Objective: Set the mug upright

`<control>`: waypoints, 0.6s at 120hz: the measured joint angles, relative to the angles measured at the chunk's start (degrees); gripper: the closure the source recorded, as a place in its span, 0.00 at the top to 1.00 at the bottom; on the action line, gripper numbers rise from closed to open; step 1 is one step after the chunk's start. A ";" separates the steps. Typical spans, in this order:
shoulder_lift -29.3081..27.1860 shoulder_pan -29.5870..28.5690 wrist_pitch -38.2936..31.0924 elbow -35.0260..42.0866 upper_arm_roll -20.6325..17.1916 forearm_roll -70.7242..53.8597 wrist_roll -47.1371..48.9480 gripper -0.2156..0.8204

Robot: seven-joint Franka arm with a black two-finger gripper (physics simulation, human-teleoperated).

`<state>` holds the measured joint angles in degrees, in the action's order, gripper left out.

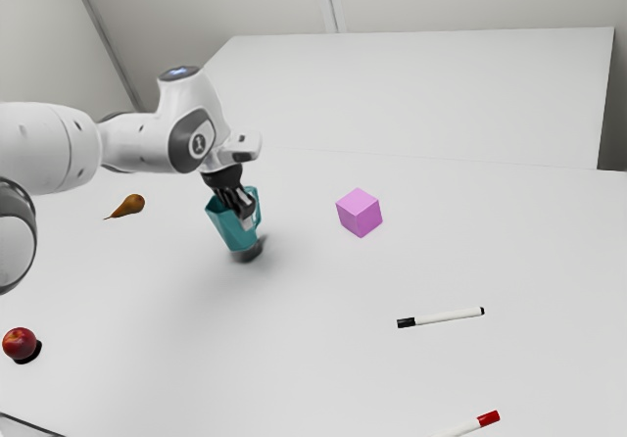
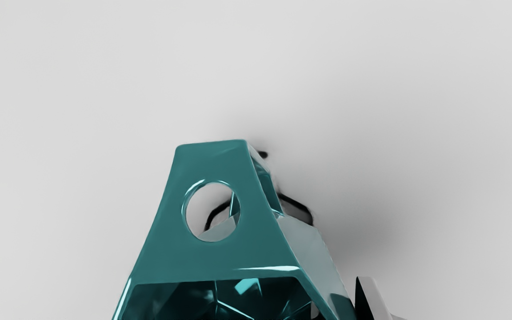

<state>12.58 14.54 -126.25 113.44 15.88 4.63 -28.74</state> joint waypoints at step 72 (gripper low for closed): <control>-0.48 -0.11 -1.62 1.25 0.01 -0.48 15.81 0.69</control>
<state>12.09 14.43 -127.87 114.69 15.89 4.15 -12.93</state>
